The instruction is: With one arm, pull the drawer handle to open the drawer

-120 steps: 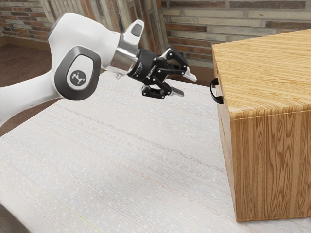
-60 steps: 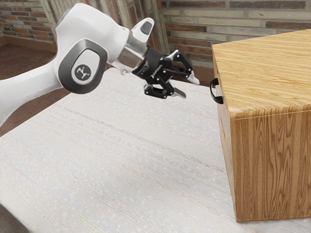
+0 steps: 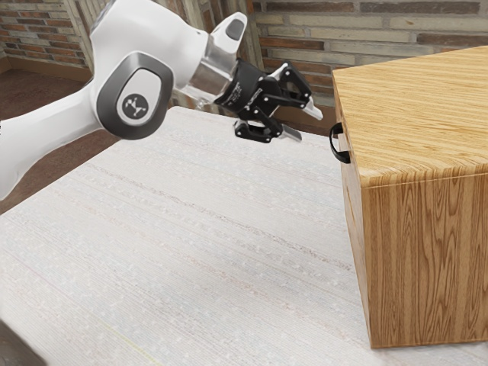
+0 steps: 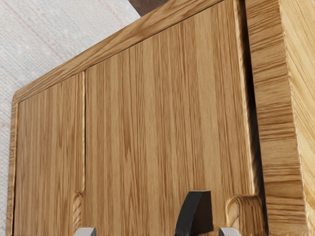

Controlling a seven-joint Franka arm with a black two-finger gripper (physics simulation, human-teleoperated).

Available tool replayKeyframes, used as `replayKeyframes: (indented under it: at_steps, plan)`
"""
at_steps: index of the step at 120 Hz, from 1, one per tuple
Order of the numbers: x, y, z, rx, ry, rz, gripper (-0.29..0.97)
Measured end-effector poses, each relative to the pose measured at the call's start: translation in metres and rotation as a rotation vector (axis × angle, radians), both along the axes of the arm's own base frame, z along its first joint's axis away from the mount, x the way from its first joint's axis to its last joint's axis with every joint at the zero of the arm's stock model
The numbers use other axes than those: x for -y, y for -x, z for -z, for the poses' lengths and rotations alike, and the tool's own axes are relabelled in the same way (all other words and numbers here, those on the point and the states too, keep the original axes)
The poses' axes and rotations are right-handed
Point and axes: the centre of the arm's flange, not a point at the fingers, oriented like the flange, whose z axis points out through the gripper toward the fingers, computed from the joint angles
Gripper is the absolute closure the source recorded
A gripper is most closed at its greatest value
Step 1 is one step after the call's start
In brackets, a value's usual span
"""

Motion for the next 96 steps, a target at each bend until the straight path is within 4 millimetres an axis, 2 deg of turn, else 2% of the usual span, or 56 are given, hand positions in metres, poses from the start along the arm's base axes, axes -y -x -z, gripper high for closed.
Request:
replayKeyframes:
  at_steps: [26, 79, 96]
  plan:
    - [0.015, -0.002, 0.009, 0.008, 0.022, 0.013, 0.41]
    - [0.025, -0.001, 0.016, 0.007, 0.078, 0.017, 0.41]
    - [0.025, -0.003, 0.025, -0.01, 0.094, 0.023, 0.45]
